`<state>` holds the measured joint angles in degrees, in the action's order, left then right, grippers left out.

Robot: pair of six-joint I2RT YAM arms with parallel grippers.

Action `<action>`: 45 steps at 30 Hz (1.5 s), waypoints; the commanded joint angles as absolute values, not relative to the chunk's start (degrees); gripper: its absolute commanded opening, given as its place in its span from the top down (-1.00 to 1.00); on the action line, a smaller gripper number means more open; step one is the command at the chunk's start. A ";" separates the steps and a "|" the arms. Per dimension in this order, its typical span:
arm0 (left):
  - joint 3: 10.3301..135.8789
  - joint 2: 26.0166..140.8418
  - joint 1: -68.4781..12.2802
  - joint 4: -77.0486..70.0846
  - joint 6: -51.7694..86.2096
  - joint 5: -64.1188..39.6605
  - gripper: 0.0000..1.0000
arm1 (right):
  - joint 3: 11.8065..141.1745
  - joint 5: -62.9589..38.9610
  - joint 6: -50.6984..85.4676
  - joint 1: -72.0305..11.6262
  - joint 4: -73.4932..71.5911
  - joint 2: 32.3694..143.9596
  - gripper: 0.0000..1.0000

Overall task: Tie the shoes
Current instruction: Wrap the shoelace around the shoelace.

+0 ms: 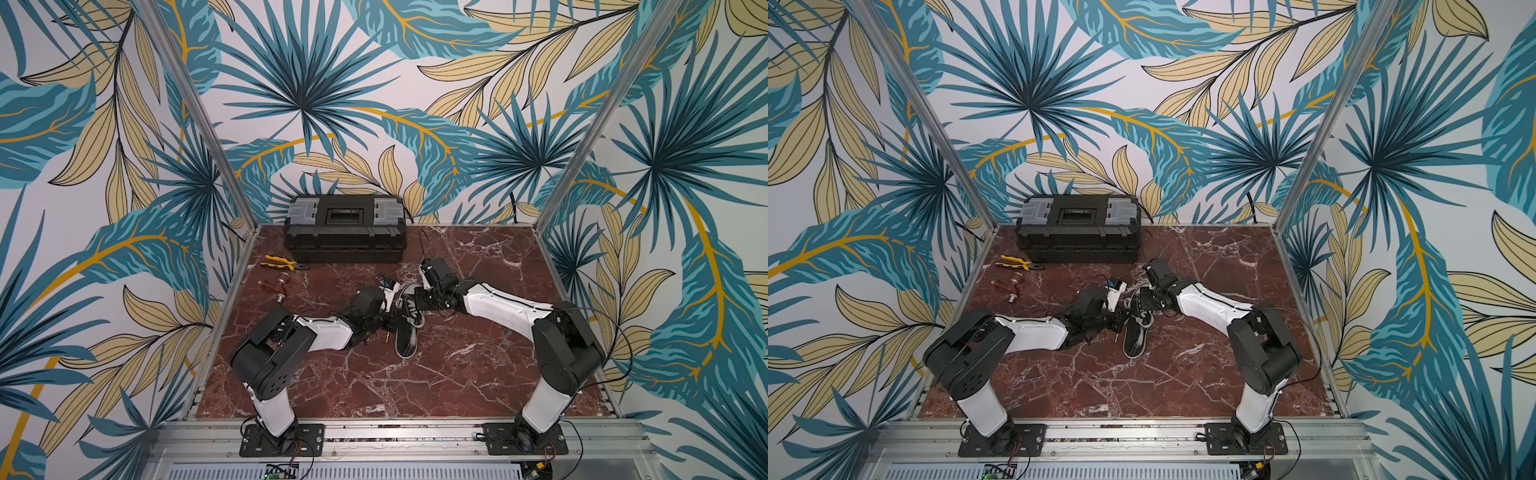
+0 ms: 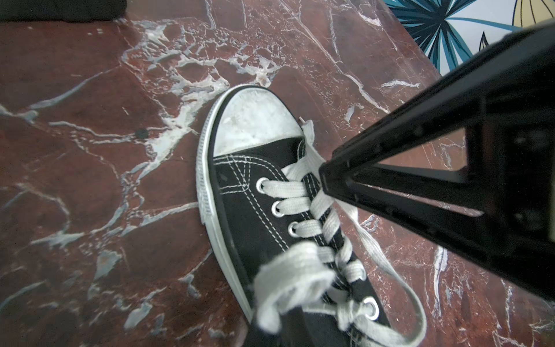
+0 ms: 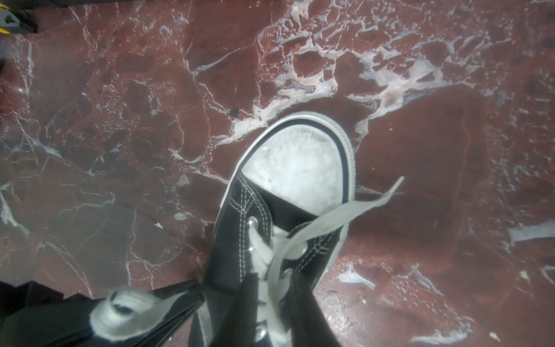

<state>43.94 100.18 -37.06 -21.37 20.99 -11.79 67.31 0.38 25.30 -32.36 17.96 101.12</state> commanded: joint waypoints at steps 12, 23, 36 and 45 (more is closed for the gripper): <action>44.90 99.43 -36.94 -21.05 20.21 -12.30 1.00 | 67.88 3.94 23.64 -32.67 19.34 98.96 0.90; 44.08 99.67 -36.92 -22.54 21.25 -12.16 1.00 | 69.47 -0.68 22.12 -32.68 13.15 97.92 0.88; 41.49 100.32 -36.91 -28.06 25.73 -11.80 1.00 | 72.52 -14.48 25.11 -32.61 8.12 104.44 0.87; 38.26 98.62 -36.91 -29.09 26.80 -8.31 1.00 | 75.21 -14.27 25.64 -30.90 11.10 107.62 0.86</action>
